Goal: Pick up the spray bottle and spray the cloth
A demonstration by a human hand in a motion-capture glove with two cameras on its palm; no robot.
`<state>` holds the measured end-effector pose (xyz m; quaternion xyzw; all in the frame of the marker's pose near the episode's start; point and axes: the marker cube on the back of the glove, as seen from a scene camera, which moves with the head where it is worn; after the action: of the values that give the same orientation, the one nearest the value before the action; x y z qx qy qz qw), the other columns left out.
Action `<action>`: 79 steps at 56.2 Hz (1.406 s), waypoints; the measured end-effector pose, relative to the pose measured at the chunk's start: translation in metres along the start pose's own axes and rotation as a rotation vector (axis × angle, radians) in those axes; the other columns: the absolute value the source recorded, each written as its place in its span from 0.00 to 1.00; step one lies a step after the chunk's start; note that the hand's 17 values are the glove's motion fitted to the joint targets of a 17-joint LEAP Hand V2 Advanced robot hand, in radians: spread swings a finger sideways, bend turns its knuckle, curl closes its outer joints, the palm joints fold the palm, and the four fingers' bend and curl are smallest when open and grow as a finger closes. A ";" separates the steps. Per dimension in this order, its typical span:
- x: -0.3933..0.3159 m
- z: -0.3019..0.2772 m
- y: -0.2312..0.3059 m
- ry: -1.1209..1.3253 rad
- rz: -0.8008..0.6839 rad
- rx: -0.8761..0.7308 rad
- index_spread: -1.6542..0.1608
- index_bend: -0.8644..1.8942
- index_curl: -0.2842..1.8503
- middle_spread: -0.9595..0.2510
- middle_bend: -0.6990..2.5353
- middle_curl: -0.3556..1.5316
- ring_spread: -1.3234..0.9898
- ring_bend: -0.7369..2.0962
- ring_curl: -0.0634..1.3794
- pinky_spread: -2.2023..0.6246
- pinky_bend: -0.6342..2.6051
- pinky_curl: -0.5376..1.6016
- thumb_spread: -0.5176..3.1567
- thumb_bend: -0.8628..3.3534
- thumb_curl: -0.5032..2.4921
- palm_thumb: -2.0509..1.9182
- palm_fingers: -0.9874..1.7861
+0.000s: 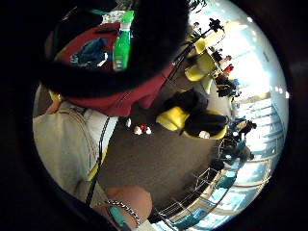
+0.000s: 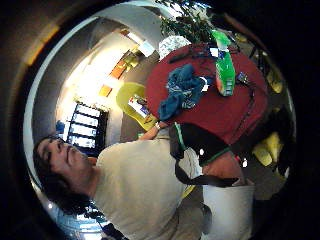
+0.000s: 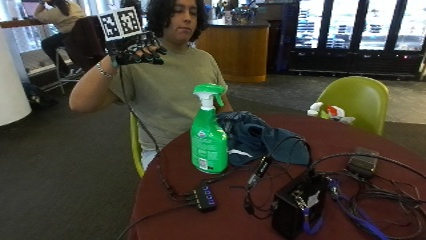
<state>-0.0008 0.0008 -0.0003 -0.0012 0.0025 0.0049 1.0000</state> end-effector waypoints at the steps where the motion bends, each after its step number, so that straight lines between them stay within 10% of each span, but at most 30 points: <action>1: 0.000 0.000 0.000 0.001 0.002 0.000 0.80 0.38 0.16 0.81 0.29 0.22 0.58 0.37 0.09 0.82 0.30 0.28 0.25 0.26 0.20 0.62 0.53; 31: 0.018 0.014 -0.013 -0.077 0.055 -0.047 0.70 0.37 0.24 0.84 0.28 0.32 0.58 0.37 0.20 0.86 0.30 0.38 0.43 0.22 0.26 0.65 0.49; 79: 0.048 0.141 -0.103 -0.916 0.253 0.261 0.72 0.36 0.24 0.87 0.27 0.36 0.59 0.39 0.26 0.86 0.31 0.42 0.44 0.20 0.31 0.71 0.53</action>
<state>0.0487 -0.1012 0.1406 0.1268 -0.4368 0.1260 0.8816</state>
